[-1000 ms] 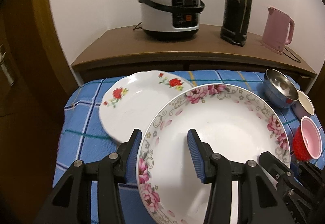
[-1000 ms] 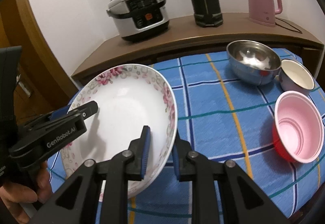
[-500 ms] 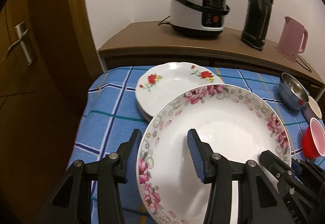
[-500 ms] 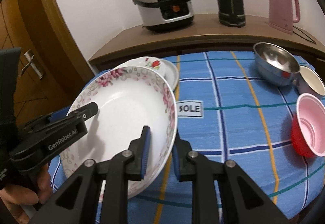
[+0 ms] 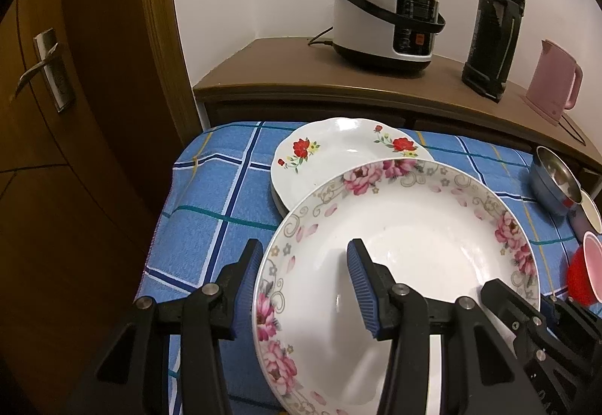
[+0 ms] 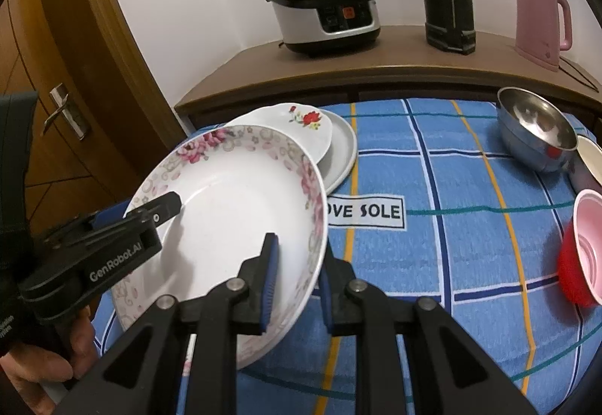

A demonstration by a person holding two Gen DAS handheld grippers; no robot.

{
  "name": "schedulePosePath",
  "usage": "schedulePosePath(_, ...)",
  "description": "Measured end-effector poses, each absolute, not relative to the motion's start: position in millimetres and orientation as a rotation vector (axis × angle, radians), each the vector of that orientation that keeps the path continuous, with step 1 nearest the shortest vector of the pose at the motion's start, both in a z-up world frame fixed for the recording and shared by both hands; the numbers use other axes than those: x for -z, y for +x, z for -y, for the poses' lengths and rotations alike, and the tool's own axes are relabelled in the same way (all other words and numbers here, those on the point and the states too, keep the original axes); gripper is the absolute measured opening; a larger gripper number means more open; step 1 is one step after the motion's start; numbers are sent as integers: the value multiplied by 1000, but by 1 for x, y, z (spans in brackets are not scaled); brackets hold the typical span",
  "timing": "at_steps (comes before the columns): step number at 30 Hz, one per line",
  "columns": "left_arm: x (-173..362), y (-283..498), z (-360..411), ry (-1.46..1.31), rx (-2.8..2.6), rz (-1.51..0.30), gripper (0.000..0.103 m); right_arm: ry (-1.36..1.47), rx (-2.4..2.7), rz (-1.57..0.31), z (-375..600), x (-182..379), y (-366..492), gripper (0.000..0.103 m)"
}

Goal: Organize plates and bowls
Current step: 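Carry the pink-rimmed floral plate over the stacked plates with the right gripper, then lower the floral plate onto the stack and open the right gripper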

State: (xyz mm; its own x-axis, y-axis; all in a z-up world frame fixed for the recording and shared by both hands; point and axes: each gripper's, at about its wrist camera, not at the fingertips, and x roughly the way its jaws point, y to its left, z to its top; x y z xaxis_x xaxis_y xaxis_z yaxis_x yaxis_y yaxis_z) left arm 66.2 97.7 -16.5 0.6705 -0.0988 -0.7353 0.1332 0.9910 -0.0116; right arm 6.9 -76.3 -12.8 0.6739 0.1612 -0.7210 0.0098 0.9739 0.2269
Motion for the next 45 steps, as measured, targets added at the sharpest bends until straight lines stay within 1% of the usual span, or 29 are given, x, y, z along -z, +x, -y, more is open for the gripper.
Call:
schedulePosePath(13,8,91,-91,41,133,-810,50,215,-76,-810,81,5,25,20)
schedulePosePath(30,-6,142,-80,15,134,-795,50,235,-71,-786,95,-5,78,20)
schedulePosePath(45,10,168,-74,4,87,-829,50,242,-104,-816,99,8,112,20)
